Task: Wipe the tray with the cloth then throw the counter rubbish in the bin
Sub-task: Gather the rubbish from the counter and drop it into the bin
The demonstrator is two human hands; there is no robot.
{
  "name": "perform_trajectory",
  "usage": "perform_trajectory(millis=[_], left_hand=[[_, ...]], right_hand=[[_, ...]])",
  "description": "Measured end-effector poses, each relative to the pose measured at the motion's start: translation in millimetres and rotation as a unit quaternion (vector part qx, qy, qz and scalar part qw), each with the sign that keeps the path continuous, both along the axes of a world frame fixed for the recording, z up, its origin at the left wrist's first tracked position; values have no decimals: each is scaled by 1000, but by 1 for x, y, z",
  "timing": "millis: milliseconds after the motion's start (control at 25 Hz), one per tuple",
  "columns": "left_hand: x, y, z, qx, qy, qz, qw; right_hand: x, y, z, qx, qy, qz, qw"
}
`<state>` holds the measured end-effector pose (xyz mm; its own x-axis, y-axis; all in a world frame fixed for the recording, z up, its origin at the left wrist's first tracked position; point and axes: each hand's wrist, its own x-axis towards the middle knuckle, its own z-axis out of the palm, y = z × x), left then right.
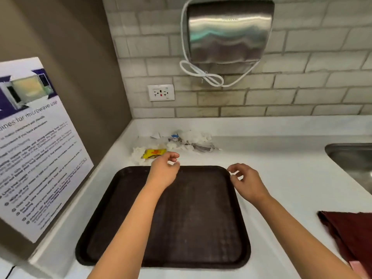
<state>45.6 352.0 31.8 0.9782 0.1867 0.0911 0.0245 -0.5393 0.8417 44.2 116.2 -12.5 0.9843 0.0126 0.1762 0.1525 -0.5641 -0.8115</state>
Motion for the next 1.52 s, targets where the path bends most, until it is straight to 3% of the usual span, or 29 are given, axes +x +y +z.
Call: perform_trajectory(millis=[240, 440, 1000, 1280, 1400, 1520], left_hand=[[76, 71, -22, 75, 45, 42, 995], [137, 98, -51, 149, 99, 21, 984], [211, 120, -95, 312, 197, -66, 927], [208, 114, -97, 312, 148, -44, 938], [205, 111, -96, 279, 149, -12, 949], [202, 106, -93, 311, 129, 21, 941]], right_hand=[[58, 25, -6, -51, 23, -4, 998], [110, 39, -16, -111, 63, 2, 992], [220, 72, -50, -351, 128, 29, 927], [242, 85, -58, -404, 194, -61, 892], [243, 86, -60, -364, 194, -89, 907], [237, 83, -65, -356, 190, -91, 911]])
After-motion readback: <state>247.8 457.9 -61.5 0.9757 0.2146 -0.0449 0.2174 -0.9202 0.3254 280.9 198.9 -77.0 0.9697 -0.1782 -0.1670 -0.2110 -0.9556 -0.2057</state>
